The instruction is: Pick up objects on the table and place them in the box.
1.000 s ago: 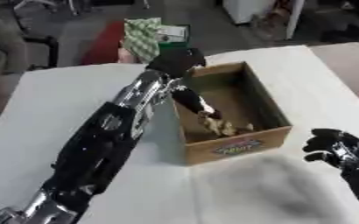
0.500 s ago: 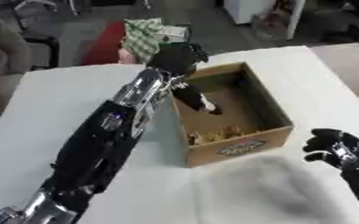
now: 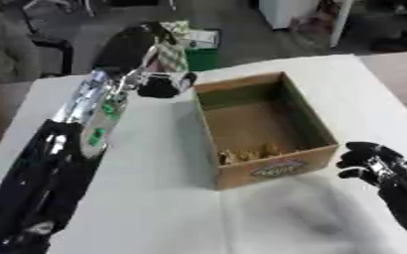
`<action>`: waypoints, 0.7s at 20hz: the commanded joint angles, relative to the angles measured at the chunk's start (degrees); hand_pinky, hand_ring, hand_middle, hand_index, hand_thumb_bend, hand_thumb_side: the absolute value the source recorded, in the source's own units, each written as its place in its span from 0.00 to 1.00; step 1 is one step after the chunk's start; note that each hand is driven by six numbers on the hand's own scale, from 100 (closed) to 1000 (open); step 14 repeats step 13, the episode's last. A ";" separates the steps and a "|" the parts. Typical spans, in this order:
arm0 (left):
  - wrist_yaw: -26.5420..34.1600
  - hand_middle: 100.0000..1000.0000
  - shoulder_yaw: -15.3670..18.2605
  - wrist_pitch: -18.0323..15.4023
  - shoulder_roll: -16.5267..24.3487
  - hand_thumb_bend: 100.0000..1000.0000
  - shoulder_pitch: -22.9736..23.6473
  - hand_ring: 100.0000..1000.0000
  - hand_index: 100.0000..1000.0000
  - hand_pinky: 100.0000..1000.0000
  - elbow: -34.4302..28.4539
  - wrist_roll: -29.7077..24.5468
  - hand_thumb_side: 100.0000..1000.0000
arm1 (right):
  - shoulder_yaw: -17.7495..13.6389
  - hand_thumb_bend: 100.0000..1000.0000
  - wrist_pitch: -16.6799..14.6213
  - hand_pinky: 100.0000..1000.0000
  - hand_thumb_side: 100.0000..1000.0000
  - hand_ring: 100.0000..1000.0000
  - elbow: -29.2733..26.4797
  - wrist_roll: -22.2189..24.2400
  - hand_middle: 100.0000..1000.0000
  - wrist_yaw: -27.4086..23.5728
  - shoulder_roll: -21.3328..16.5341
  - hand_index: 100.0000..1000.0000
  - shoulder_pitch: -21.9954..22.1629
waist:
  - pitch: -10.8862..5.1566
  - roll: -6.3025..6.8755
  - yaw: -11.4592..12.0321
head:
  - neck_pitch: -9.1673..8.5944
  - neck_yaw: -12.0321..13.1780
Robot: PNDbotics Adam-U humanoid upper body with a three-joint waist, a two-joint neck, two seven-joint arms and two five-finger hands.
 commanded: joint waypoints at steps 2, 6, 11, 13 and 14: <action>4.11 0.62 5.48 3.45 1.65 0.10 3.87 0.62 0.70 0.57 -7.46 4.15 0.51 | -0.91 0.00 -0.16 0.59 0.53 0.64 -1.07 -0.62 0.56 -0.15 -0.83 0.73 -0.41 | -0.36 -0.32 0.94 | -0.43 -0.93; 8.22 0.60 7.94 7.53 -0.07 0.00 10.53 0.59 0.67 0.55 -14.12 8.25 0.56 | -1.34 0.00 -0.28 0.59 0.52 0.64 -1.22 -1.10 0.56 -0.14 -0.98 0.73 -0.60 | 0.16 -0.31 1.84 | -0.16 -0.64; 13.00 0.58 8.37 12.32 -3.01 0.00 18.31 0.58 0.66 0.54 -18.96 13.04 0.61 | -1.42 0.00 -0.23 0.59 0.52 0.64 -1.25 -1.26 0.56 -0.10 -1.05 0.73 -0.70 | 0.25 -0.23 2.59 | 1.13 -0.53; 14.69 0.57 7.76 14.00 -4.30 0.00 21.05 0.57 0.66 0.53 -20.99 14.72 0.62 | -1.32 0.00 -0.14 0.59 0.52 0.64 -1.17 -1.23 0.56 -0.12 -0.94 0.73 -0.50 | 0.01 -0.28 2.71 | 1.68 -0.39; 14.69 0.57 7.76 14.00 -4.30 0.00 21.05 0.57 0.66 0.53 -20.99 14.72 0.62 | -1.32 0.00 -0.14 0.59 0.52 0.64 -1.17 -1.23 0.56 -0.12 -0.94 0.73 -0.50 | 0.01 -0.28 2.71 | 1.68 -0.39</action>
